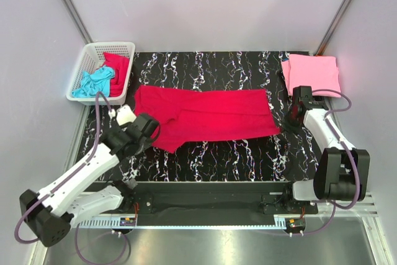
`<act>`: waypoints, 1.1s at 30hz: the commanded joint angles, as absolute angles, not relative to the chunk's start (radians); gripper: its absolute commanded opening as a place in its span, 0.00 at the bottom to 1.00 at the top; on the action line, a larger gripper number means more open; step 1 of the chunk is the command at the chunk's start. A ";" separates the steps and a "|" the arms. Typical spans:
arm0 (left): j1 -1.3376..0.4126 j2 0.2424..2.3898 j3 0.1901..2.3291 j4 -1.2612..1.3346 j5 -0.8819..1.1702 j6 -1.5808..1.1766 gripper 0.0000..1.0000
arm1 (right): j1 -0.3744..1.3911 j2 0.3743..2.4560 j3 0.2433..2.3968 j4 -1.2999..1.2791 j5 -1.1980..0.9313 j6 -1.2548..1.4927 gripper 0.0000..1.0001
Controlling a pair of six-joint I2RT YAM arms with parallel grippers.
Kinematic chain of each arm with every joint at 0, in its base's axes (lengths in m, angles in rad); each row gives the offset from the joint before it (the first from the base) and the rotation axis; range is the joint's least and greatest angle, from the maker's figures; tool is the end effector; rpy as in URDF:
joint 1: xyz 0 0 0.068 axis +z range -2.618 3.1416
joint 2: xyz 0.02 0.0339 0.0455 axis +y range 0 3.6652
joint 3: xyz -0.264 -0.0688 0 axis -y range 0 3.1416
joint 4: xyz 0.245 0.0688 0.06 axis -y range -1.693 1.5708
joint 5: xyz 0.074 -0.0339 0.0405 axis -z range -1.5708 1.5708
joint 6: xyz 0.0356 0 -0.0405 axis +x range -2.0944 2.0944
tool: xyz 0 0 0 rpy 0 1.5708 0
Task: Fold and stack the t-shirts
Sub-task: Fold the tshirt
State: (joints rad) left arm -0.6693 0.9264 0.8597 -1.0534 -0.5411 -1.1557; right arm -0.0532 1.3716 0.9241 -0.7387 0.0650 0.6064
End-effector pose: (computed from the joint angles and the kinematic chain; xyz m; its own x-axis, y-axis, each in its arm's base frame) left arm 0.1332 -0.0820 0.2740 -0.6103 -0.5173 -0.5999 -0.5025 0.8383 -0.2116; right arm 0.2552 -0.0159 0.2188 -0.7165 0.6077 -0.3426 0.5911 0.7897 0.1643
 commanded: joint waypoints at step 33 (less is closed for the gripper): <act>-0.278 1.567 1.258 -0.732 -0.456 -0.900 0.00 | -0.055 1.899 1.440 -0.578 -0.081 0.511 0.00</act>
State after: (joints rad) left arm -0.2863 1.5246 1.1816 -0.7765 -0.4568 -0.9131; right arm -0.0532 1.8645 1.3750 -0.6067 -0.0635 0.5346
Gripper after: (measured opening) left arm 0.024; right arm 0.011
